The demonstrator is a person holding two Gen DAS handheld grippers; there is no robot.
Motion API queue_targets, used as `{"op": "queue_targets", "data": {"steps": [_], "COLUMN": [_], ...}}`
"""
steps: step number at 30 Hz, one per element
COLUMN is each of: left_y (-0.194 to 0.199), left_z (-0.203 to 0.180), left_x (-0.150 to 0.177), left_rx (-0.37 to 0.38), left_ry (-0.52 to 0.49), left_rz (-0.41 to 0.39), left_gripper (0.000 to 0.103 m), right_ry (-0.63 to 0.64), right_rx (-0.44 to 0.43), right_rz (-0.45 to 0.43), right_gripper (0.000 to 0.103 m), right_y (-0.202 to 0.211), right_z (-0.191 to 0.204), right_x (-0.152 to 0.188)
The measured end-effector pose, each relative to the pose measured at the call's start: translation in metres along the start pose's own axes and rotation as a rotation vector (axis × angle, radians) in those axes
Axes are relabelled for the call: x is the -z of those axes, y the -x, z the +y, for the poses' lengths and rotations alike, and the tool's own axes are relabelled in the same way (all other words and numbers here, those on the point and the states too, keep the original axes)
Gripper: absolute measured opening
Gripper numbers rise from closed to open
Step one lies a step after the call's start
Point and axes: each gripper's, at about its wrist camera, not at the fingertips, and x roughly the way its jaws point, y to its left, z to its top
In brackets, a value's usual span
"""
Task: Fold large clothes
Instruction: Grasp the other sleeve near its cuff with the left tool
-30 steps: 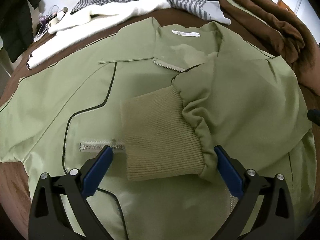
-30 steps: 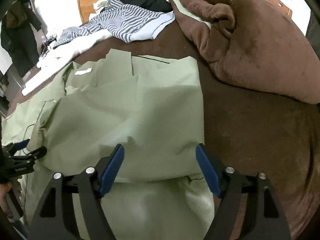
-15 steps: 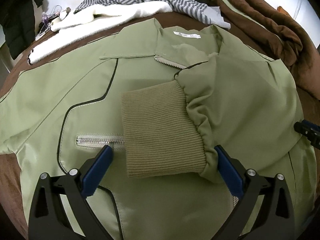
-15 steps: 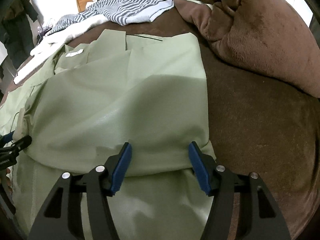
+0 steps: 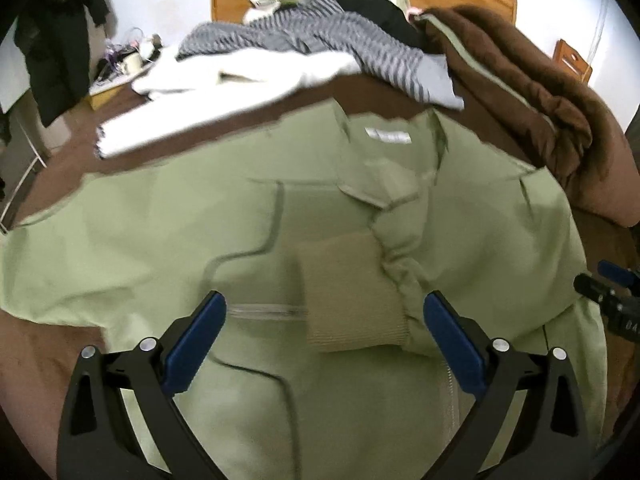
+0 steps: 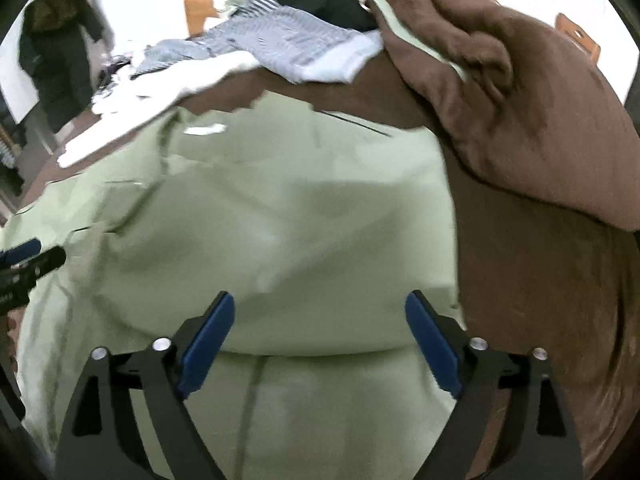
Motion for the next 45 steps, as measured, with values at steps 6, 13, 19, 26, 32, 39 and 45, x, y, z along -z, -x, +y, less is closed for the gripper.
{"op": "queue_targets", "data": {"steps": [6, 13, 19, 26, 32, 39, 45], "left_y": [0.038, 0.061, 0.058, 0.045, 0.031, 0.006, 0.0], "left_z": [0.056, 0.145, 0.231, 0.315, 0.367, 0.398, 0.42], "left_x": [-0.004, 0.015, 0.052, 0.087, 0.098, 0.087, 0.081], "left_rx": [-0.034, -0.071, -0.113, -0.189, -0.197, -0.144, -0.072], "left_ry": [0.079, 0.244, 0.442, 0.597, 0.711, 0.736, 0.828], "left_rz": [-0.023, -0.042, -0.048, -0.06, -0.077, -0.122, -0.186], "left_gripper": [0.097, 0.097, 0.097, 0.096, 0.096, 0.096, 0.096], "right_ry": [0.04, 0.082, 0.114, 0.166, 0.197, 0.195, 0.181], "right_rx": [-0.064, -0.146, -0.182, -0.192, -0.189, -0.18, -0.176], "right_rz": [0.006, 0.009, 0.032, 0.081, 0.094, 0.094, 0.096], "right_gripper": [0.09, 0.095, 0.095, 0.095, 0.095, 0.096, 0.096], "right_y": [0.012, 0.015, 0.003, -0.024, -0.035, -0.042, -0.044], "right_z": [0.042, 0.096, 0.141, 0.184, 0.209, 0.223, 0.223], "right_x": [0.0, 0.005, 0.01, 0.019, 0.025, 0.025, 0.026]}}
